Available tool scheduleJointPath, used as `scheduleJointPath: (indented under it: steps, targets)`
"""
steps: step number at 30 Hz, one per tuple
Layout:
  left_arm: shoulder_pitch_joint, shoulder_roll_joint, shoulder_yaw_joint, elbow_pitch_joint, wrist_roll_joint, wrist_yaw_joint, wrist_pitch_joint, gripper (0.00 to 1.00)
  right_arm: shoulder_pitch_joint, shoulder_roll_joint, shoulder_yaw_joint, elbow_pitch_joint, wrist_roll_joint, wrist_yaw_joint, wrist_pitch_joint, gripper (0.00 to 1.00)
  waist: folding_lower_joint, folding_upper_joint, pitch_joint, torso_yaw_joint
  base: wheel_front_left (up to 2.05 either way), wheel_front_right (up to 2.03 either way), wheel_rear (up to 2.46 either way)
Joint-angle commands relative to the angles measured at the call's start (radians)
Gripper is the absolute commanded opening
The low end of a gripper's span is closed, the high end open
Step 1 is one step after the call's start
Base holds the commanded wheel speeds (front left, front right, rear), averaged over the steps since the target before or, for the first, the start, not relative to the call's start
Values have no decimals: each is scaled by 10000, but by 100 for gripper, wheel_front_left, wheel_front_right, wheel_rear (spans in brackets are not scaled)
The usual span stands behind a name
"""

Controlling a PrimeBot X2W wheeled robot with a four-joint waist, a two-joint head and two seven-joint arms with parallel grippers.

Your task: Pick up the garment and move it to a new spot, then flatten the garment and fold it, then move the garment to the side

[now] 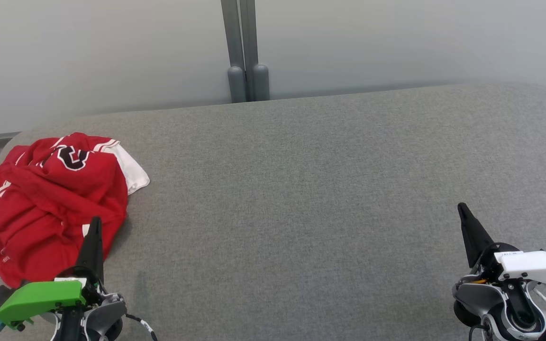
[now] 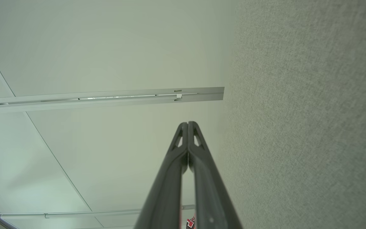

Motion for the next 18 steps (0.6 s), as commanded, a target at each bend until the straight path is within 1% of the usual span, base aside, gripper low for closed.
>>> scheduleJointPath:
  steps: [1,18]
  targets:
    - [-122,76,28,3,4,-50,37,0,-50,-12,-10,16,74,9,24,0,0,0,0,0,0,0,0]
    - [-123,76,28,3,4,-50,37,0,-50,-12,-10,16,74,9,23,0,0,0,0,0,0,0,0]
